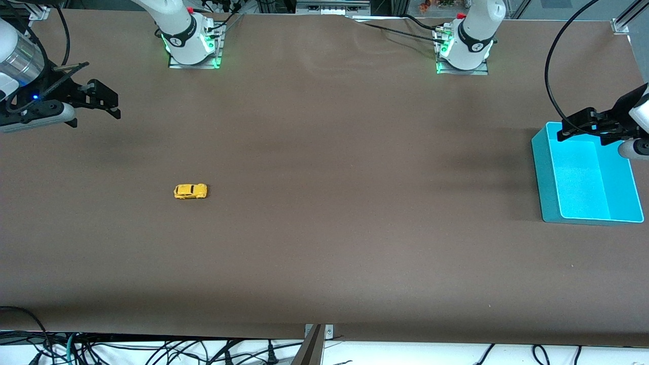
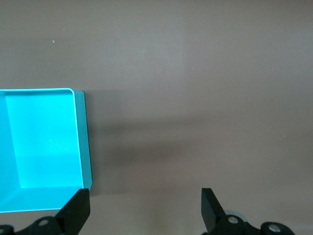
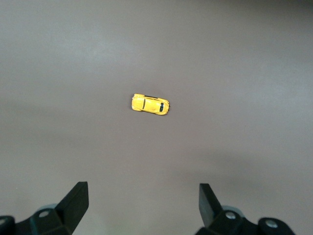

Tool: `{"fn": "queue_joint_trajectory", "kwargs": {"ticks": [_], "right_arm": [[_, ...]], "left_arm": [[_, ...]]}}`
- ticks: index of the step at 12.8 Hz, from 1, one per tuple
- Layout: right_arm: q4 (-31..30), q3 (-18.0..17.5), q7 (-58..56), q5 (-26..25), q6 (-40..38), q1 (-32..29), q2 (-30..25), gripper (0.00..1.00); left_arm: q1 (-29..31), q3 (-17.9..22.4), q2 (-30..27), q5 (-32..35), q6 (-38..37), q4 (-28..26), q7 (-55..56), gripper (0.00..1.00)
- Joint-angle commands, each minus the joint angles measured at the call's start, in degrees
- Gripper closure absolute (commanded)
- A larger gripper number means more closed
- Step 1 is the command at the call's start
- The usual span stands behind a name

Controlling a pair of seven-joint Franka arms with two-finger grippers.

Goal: Wind and store yellow beetle car

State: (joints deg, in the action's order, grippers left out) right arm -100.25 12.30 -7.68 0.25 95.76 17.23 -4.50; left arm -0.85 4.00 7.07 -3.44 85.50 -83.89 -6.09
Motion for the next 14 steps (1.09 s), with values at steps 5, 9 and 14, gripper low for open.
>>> {"fn": "queue_joint_trajectory", "kwargs": {"ticks": [5,9,14], "right_arm": [[-0.38,-1.04,2.41,-2.36,-1.45,-0.44,-1.3,0.0],[-0.64,-1.05,2.06,-2.63,-1.45,-0.53,-1.38,0.0],[-0.74,-0.96,1.97,-2.63,-2.07,-0.53,-1.04,0.0]], "left_arm": [[0.33,-0.4,0.14,1.24,-0.07,0.83,-1.21,0.0],[0.33,-0.4,0.14,1.15,-0.07,0.74,-1.21,0.0],[0.33,-0.4,0.14,1.15,-0.07,0.74,-1.21,0.0]]}}
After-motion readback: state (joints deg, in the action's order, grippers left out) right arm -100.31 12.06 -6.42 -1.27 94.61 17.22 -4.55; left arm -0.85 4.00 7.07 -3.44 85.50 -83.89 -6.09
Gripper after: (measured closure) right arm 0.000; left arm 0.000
